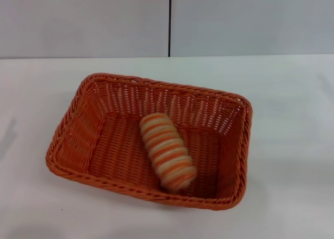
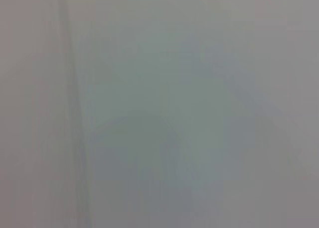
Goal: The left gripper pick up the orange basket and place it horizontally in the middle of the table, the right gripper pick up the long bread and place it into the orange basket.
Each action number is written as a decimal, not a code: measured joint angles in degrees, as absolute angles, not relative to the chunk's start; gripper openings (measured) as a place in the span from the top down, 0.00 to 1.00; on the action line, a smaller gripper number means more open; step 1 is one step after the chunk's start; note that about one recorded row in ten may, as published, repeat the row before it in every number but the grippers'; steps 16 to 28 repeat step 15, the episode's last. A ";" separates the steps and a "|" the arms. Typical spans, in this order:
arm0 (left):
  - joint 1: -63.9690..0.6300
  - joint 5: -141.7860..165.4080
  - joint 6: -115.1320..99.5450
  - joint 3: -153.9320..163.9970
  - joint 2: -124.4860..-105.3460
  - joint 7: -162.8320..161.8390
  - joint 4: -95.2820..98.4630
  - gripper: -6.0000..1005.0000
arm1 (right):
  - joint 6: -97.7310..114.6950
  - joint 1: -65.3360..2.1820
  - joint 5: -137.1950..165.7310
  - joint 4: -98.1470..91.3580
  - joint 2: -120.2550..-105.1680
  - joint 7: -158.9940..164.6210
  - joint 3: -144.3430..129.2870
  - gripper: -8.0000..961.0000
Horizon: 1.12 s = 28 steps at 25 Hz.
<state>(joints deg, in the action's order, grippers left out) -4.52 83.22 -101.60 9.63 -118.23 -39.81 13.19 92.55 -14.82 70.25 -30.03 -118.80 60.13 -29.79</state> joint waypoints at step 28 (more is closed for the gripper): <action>-3.75 83.23 -101.15 2.66 -118.40 -32.24 6.48 0.18 | 92.76 -18.70 69.32 -11.19 -118.86 35.35 -14.50 0.31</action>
